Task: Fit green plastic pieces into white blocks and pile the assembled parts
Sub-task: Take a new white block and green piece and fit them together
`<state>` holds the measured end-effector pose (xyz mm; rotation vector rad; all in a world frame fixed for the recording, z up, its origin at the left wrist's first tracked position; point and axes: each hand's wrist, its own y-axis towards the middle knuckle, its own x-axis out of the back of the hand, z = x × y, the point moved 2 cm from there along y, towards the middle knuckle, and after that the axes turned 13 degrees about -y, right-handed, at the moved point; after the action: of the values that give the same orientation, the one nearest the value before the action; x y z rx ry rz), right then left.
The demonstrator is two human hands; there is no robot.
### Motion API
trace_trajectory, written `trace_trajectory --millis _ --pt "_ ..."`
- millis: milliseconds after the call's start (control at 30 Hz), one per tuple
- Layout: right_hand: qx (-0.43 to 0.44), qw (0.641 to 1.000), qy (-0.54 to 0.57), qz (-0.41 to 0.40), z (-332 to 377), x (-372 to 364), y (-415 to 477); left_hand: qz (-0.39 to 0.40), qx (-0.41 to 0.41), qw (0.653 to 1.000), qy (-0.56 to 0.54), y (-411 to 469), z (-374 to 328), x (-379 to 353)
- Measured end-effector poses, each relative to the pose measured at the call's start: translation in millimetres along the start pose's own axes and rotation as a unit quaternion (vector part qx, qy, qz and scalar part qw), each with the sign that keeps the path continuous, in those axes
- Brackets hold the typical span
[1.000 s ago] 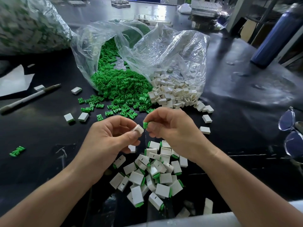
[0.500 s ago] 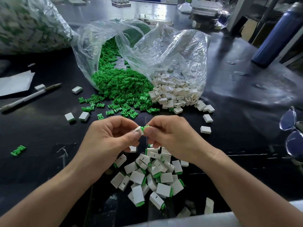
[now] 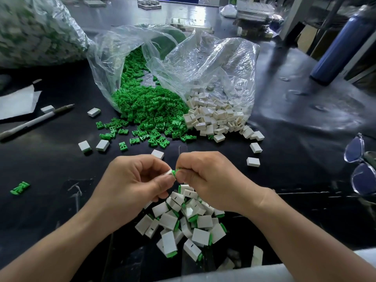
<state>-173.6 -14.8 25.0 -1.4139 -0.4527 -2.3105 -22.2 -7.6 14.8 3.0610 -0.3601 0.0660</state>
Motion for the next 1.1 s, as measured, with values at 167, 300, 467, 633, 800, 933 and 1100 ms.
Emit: trace_trajectory --millis 167,300,467,633,800,933,1100 --pt "0.026 0.998 -0.048 0.010 2.5 1.3 -0.5 0.013 -0.018 0.998 0.051 -1.7 -0.3 -0.2" --pt "0.049 0.996 -0.073 0.020 4.6 2.8 -1.4 0.033 -0.041 0.993 0.107 -3.4 -1.8 0.4" --pt "0.065 0.994 -0.083 0.022 6.4 3.2 -1.8 0.041 -0.073 0.985 0.148 -3.8 -0.6 1.4" --pt "0.065 0.997 -0.045 -0.025 5.8 3.0 -3.8 0.039 -0.075 0.992 0.092 -3.6 -5.7 0.4" --pt "0.035 0.990 0.082 -0.112 4.0 2.9 -2.4 -0.010 -0.024 0.995 -0.099 -0.7 -8.4 -0.5" --pt "-0.014 0.984 0.155 -0.086 -0.6 -0.8 -1.2 -0.016 -0.020 0.993 -0.115 0.5 -7.8 -1.1" --pt "-0.075 0.920 0.382 0.040 -3.4 -1.9 1.6 -0.003 -0.042 0.986 -0.161 3.4 -7.2 -1.5"
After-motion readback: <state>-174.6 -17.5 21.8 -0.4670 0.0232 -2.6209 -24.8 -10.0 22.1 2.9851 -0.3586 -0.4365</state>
